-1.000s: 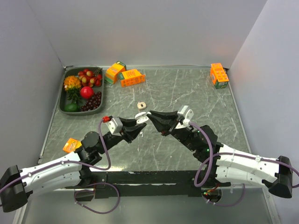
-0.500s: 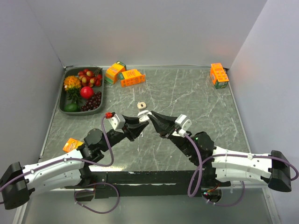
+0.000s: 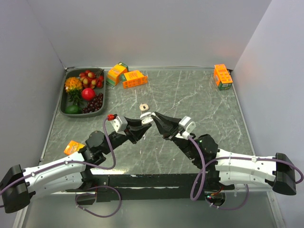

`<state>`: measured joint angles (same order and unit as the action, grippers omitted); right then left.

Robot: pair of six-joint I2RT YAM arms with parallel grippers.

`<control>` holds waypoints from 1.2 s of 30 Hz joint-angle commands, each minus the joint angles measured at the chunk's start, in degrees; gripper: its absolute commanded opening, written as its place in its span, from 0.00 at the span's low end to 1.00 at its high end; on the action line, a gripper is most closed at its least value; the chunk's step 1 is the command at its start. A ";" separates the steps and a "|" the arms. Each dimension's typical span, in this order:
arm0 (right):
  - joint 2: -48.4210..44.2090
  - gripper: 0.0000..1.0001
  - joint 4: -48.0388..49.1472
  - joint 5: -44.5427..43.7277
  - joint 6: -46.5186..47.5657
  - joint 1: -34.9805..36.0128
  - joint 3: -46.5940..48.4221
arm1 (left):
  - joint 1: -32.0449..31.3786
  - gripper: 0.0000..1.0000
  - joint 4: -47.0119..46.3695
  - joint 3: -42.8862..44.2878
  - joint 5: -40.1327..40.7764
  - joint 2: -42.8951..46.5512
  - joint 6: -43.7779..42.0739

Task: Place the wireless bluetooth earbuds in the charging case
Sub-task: Place the earbud in the charging case.

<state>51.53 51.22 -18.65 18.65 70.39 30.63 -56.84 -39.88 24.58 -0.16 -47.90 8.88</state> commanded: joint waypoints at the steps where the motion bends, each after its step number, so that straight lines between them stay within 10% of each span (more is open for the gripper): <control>1: 0.15 0.00 -0.15 -0.33 -1.87 0.63 -0.49 | -0.20 0.01 -3.45 2.14 -0.01 0.44 0.52; 36: 2.96 0.00 -0.86 -3.23 -2.83 0.19 -1.36 | -0.20 0.01 -3.19 1.70 -0.19 1.14 1.05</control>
<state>54.26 48.95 -20.36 16.25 70.52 29.50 -56.84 -39.48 24.58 -0.19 -47.83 9.17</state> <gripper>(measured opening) 0.244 0.328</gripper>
